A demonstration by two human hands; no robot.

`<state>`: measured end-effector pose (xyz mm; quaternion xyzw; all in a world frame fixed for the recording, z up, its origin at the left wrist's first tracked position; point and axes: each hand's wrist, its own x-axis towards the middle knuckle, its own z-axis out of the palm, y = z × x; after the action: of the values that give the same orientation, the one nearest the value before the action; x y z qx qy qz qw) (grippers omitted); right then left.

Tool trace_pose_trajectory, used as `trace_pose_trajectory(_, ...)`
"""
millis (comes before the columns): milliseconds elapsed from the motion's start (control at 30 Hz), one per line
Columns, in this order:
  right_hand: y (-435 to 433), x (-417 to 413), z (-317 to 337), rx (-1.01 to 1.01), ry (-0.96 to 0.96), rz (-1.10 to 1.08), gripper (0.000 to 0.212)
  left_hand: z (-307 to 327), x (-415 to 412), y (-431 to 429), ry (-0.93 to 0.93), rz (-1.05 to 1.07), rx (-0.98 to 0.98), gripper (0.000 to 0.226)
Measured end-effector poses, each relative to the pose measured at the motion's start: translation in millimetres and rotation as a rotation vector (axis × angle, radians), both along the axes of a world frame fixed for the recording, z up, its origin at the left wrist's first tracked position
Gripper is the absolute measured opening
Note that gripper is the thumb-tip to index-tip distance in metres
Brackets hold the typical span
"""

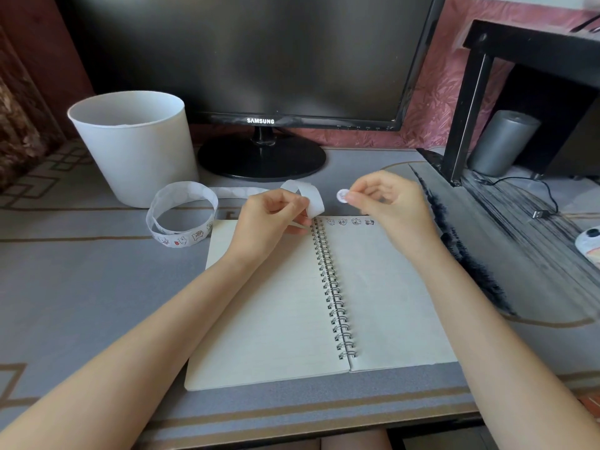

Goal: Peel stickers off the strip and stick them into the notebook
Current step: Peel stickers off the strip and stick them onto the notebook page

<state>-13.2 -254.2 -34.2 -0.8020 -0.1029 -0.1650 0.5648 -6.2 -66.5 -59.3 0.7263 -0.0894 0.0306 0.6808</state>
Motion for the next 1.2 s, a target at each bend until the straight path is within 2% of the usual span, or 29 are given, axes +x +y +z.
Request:
trace_pose_trajectory(200,-41,6,2,-0.017,0.338,-0.210,0.009,0,0,-1,0.004,-0.026,-0.004,0.019)
trace_pose_trajectory(333,-55,8,-1,-0.064,0.451,-0.280,0.006,0,-1,0,0.010,-0.034,0.004,0.018)
trace_pose_trajectory(500,-61,9,-4,-0.098,0.458,-0.340,0.003,2,-2,-1,0.013,-0.047,0.018,0.018)
trace_pose_trajectory(1200,-54,8,-7,-0.214,0.431,-0.361,0.010,2,-2,-1,0.013,-0.044,0.026,0.020)
